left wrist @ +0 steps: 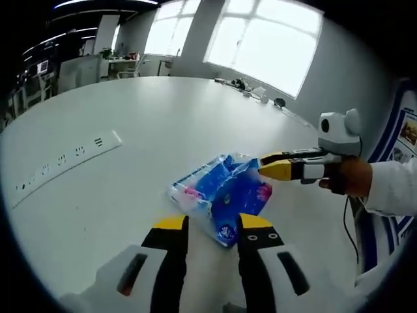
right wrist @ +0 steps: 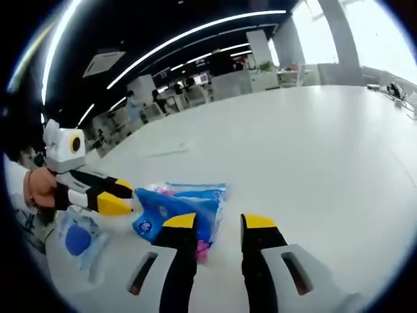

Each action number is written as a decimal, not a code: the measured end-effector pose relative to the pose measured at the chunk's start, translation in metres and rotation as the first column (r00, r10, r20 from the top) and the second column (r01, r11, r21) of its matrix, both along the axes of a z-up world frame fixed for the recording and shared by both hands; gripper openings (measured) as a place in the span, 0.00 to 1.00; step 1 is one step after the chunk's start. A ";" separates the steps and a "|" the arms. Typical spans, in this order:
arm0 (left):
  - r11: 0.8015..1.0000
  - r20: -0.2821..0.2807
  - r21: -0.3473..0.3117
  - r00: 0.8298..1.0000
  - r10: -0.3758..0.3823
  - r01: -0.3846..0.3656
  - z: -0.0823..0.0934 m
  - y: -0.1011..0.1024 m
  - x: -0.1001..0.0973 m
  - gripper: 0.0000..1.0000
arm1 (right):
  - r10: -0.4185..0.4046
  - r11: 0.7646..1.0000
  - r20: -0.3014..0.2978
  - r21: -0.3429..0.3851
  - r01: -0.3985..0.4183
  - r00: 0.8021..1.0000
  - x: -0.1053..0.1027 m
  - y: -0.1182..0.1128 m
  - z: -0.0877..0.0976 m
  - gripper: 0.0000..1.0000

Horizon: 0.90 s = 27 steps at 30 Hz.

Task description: Arrange the tabletop items into an orderly group along one side of the table until the central work area is clear of visible clutter.

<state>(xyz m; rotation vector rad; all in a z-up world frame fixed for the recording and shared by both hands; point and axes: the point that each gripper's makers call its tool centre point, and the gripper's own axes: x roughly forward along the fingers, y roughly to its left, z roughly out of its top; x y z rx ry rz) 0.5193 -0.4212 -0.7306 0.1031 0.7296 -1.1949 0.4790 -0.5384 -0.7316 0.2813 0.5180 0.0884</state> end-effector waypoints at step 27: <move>0.996 0.059 -0.074 0.997 0.047 -0.042 0.060 0.033 0.009 0.52 | -0.010 0.998 0.101 0.056 0.005 0.995 0.000 0.022 0.062 0.41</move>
